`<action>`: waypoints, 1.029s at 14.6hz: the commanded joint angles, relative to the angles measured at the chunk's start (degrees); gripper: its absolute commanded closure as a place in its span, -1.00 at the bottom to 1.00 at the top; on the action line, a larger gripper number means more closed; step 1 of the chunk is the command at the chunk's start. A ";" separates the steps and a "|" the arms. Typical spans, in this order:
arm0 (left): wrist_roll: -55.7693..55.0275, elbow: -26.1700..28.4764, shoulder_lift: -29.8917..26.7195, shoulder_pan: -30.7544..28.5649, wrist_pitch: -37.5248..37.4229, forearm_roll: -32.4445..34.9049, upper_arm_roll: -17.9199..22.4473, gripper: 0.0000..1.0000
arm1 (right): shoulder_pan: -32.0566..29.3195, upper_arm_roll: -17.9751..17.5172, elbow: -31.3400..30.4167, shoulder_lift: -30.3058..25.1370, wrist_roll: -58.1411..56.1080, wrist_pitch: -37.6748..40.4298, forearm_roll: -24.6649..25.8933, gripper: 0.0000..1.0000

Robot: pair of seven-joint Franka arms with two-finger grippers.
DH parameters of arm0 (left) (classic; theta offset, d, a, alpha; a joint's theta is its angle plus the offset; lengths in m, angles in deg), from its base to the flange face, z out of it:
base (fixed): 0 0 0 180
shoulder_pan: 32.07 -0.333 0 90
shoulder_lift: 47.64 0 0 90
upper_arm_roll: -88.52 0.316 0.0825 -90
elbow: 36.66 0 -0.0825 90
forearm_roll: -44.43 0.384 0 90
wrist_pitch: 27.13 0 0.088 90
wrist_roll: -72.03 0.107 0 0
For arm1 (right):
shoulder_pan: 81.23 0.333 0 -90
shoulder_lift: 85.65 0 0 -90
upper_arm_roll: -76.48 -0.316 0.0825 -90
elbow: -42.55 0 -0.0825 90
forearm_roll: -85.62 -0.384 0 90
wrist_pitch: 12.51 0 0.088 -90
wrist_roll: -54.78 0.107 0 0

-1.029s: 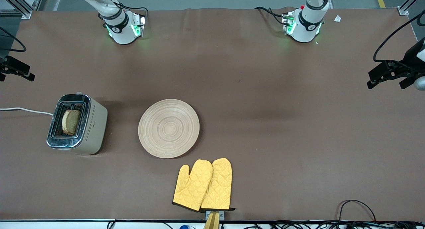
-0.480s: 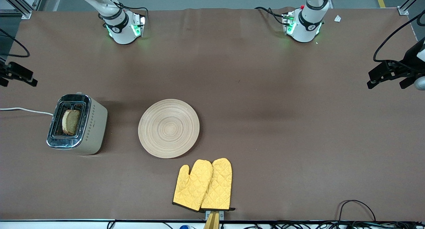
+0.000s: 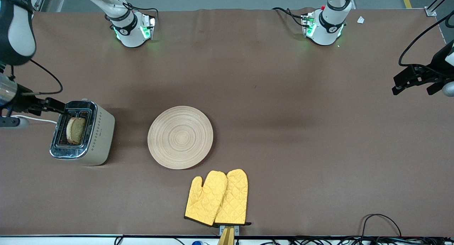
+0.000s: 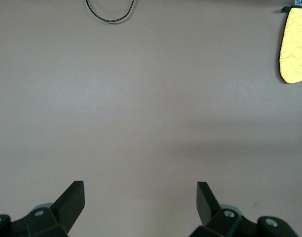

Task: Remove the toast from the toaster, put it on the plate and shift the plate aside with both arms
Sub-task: 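Lower the right gripper and grasp the toast slice in the toaster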

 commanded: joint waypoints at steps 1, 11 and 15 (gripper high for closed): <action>-0.08 -0.36 -0.26 -0.02 -0.06 0.35 -0.13 -1.00 | -1.07 -0.02 -1.18 3.78 -1.28 -3.36 0.04 -1.00; 0.09 -0.27 -0.26 -0.02 -0.15 0.35 -0.13 -1.00 | -2.13 0.07 -0.74 8.28 -1.37 -5.13 1.27 0.99; 0.18 -0.27 -0.26 -0.02 -0.15 0.26 -0.13 -1.00 | -3.00 0.07 0.57 8.11 -3.02 -4.34 1.27 0.99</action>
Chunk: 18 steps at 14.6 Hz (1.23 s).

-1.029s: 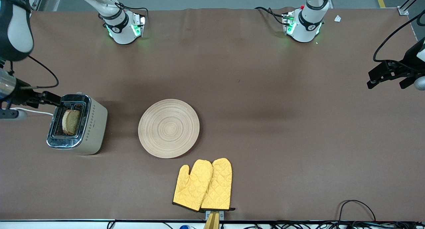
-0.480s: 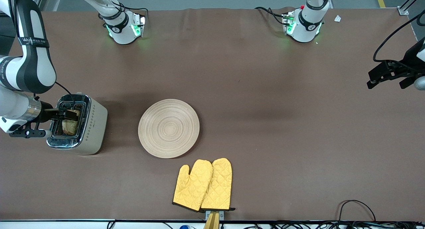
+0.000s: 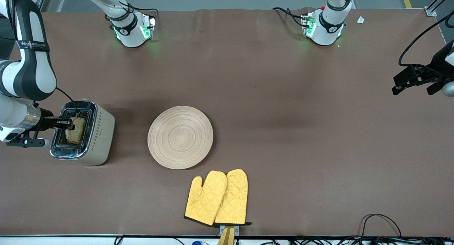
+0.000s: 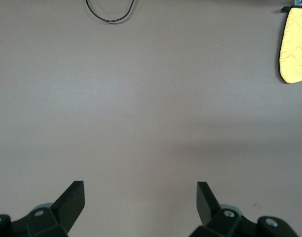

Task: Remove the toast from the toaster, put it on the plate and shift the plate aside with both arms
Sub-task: 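Lower the right gripper and grasp the toast slice in the toaster, then lift the toast out of the toaster with the right gripper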

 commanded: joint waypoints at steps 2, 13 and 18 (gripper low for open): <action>0.10 -0.27 -0.26 -0.11 -0.14 0.26 -0.13 -1.00 | -1.76 -0.58 3.31 -1.06 -3.43 4.74 0.74 0.99; 0.18 -0.18 -0.26 -0.19 -0.32 0.26 -0.04 -1.00 | 8.33 -0.93 7.80 -4.14 5.78 8.99 -3.02 0.99; 0.53 -0.09 -0.17 -0.55 -0.32 0.26 0.14 -1.00 | 16.85 -1.02 6.66 -2.04 15.80 2.15 -4.09 0.99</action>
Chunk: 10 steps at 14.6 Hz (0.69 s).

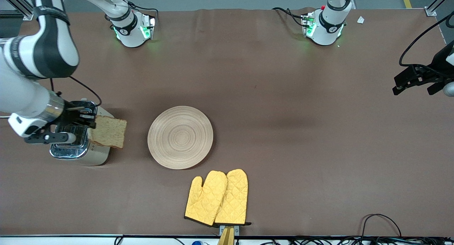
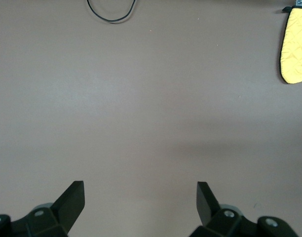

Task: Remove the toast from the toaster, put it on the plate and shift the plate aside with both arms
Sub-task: 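Lift the toast out of the toaster with the right gripper, then carry the toast over the wooden plate and lower it with the right gripper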

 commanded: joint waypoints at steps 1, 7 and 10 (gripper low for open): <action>0.44 -0.03 -0.18 -0.28 -0.30 0.26 0.12 -1.00 | 4.40 0.48 -1.72 2.11 6.47 -5.51 -2.35 1.00; 0.53 0.06 -0.18 -0.37 -0.39 0.26 0.20 -1.00 | 10.12 0.48 -5.50 6.51 10.54 -18.35 -21.68 1.00; 0.53 0.06 -0.18 -0.37 -0.30 0.26 0.20 -1.00 | 12.67 0.48 -6.64 7.22 10.45 -21.08 -26.43 1.00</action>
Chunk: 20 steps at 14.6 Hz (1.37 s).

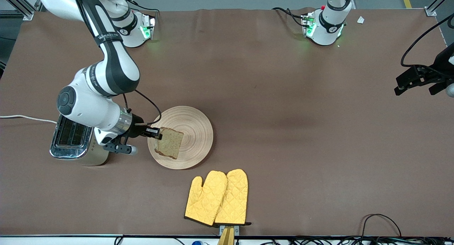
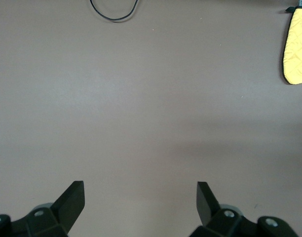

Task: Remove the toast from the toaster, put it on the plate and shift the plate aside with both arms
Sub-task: 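Carry the toast over the wooden plate and lower it with the right gripper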

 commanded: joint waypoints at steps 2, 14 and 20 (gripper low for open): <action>0.44 -0.05 -0.21 -0.16 -0.35 0.26 -0.02 -1.00 | 2.24 0.53 -2.39 -0.08 0.47 -1.85 -3.66 1.00; 0.35 -0.05 -0.30 -0.07 -0.35 0.26 -0.37 -1.00 | -0.48 0.61 -9.60 2.03 -7.35 -3.18 -3.66 0.66; 0.35 -0.14 -0.13 -0.16 -0.27 0.26 -0.19 -1.00 | -6.45 0.96 -9.42 1.51 -7.79 5.77 -2.88 -1.00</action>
